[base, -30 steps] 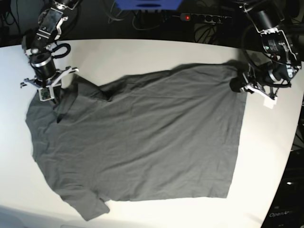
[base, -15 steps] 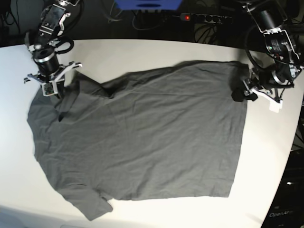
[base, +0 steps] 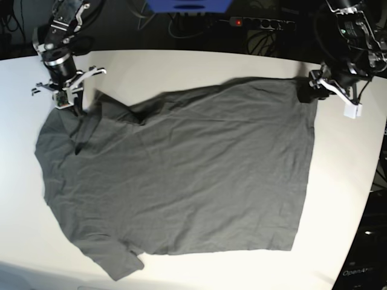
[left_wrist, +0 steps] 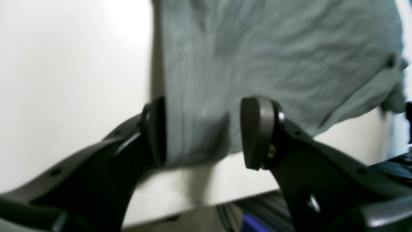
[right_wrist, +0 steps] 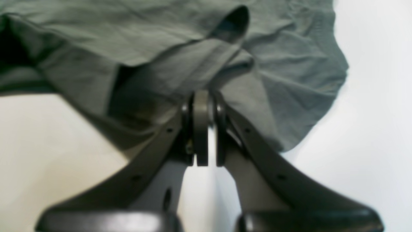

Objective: Fold the T-shirt properly
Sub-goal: 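Pull the held shirt edge toward the robot base with both grippers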

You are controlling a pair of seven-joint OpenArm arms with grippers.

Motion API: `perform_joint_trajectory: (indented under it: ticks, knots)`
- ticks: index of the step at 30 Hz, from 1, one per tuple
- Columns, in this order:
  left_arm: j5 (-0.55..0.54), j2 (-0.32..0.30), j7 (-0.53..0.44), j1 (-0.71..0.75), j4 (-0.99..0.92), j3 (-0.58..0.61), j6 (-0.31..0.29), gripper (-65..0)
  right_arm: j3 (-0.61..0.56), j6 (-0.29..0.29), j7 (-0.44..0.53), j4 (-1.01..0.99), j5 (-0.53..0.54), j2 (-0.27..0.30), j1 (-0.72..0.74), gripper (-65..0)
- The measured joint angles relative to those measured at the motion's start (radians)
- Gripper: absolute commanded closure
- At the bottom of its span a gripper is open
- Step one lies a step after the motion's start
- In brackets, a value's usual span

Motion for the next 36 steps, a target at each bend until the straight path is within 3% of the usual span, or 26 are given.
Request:
perform_joint_trajectory:
  ticks: [3,8,11,16,26,30,36]
  knots:
    - [0.071,0.006,-0.067,0.034,0.020,0.012,-0.021,-35.2,0.000,-0.001,-0.002,0.000,0.025,0.002,-0.010,-1.3]
    - [0.256,0.005,-0.257,0.051,0.034,0.101,-0.029,-35.2,0.000,-0.001,-0.001,0.000,0.035,0.001,-0.005,-1.3]
    - [0.302,0.002,-0.264,0.033,0.035,0.123,-0.026,-35.2,0.005,-0.007,-0.002,0.000,0.032,-0.029,-0.005,-1.3]
    - [0.377,-0.007,-0.287,0.004,0.039,0.186,-0.007,-35.2,0.002,-0.002,0.000,0.000,0.032,-0.029,-0.002,-1.3]
    - [0.375,-0.002,-0.385,0.086,0.055,0.195,-0.003,-35.2,0.002,-0.001,0.007,0.000,0.032,-0.023,-0.011,-1.3]
    - [0.377,-0.001,-0.349,0.106,0.086,0.193,-0.072,-35.2,0.002,-0.008,0.007,0.001,0.032,-0.007,-0.016,-1.3]
    - [0.361,0.029,-0.333,0.126,0.087,0.128,-0.126,-35.2,0.000,-0.001,0.008,0.002,0.032,-0.006,-0.016,-1.3]
